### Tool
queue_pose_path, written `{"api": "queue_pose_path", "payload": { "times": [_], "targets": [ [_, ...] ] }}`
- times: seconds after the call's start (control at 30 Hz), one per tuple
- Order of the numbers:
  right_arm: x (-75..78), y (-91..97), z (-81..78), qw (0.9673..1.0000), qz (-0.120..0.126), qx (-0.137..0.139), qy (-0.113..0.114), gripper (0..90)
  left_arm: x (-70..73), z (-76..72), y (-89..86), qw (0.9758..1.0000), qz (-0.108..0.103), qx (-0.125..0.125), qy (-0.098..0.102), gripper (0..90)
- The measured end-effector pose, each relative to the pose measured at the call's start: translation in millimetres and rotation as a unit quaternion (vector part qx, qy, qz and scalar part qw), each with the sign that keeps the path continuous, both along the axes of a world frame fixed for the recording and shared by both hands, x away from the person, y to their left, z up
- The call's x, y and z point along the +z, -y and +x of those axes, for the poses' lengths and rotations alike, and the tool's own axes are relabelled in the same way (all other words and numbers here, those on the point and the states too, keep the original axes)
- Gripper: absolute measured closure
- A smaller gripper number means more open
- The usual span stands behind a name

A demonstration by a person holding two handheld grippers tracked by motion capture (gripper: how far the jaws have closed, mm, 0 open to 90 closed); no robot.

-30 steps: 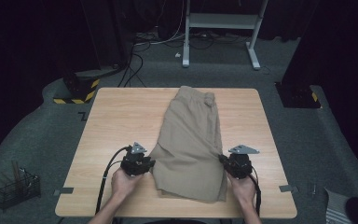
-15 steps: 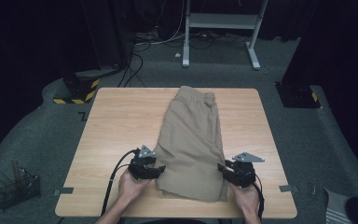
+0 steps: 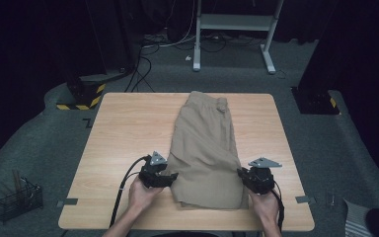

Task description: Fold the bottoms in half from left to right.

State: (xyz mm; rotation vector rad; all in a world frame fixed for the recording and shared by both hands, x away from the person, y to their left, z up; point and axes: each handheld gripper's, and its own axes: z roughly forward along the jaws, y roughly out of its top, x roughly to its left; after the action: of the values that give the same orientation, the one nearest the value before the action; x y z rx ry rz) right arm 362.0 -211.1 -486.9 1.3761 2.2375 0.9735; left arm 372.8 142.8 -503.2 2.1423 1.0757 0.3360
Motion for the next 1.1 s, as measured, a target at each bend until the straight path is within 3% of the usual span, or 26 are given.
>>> {"api": "queue_pose_path", "payload": {
  "times": [0.1,0.13,0.23,0.3,0.37,0.5,0.67,0.8,0.87,0.97,1.03,1.1],
  "targets": [
    [-20.2,1.9,3.9,0.9996,-0.011,-0.006,-0.026,86.6,-9.0,2.4,3.8,0.9999,0.009,-0.003,-0.012,46.6],
    [-24.4,1.4,2.9,0.9995,-0.012,-0.008,-0.027,87.3,-9.5,1.0,4.2,0.9998,0.018,-0.002,-0.001,48.9],
    [-25.2,-1.3,-2.4,0.9997,-0.017,-0.002,-0.018,87.8,-8.8,-3.8,4.6,0.9987,0.047,-0.011,0.015,59.8],
    [-24.5,-2.3,-6.4,0.9995,-0.027,0.008,-0.014,87.7,-8.6,-8.7,1.7,0.9987,0.046,-0.013,0.015,63.4],
    [-25.5,2.9,-10.8,0.9998,-0.014,0.005,-0.013,86.9,-8.1,-14.9,-3.3,0.9988,0.045,-0.015,0.011,64.6],
    [-22.8,4.4,-16.8,0.9998,-0.008,0.009,-0.018,75.3,-6.7,-21.4,-9.9,0.9987,0.048,-0.017,0.003,61.6],
    [-2.7,3.5,-8.3,0.9992,0.035,0.002,0.017,66.6,3.4,-11.1,-17.8,0.9998,0.001,0.015,0.017,46.6],
    [6.7,-6.9,9.6,0.9989,0.033,-0.002,0.032,62.9,7.8,8.3,-16.9,0.999,-0.018,0.037,0.021,43.2],
    [4.9,-11.1,20.9,0.9994,0.026,-0.004,0.021,66.0,4.0,17.6,-13.6,0.999,-0.016,0.041,0.013,43.5],
    [-5.6,-17.1,32.2,1.0,-0.002,0.004,-0.002,79.8,-8.7,24.5,-8.1,0.9995,0.005,0.033,-0.003,48.0],
    [-14.0,-20.1,32.4,0.9996,-0.02,0.014,-0.012,86.4,-12.9,20.1,-7.9,0.9994,0.012,0.029,0.013,49.3],
    [-21.1,-22.5,26.9,0.9991,-0.027,0.024,-0.02,87.9,-12.9,15.3,-9.9,0.9993,0.016,0.031,0.015,51.3]
  ]
}}
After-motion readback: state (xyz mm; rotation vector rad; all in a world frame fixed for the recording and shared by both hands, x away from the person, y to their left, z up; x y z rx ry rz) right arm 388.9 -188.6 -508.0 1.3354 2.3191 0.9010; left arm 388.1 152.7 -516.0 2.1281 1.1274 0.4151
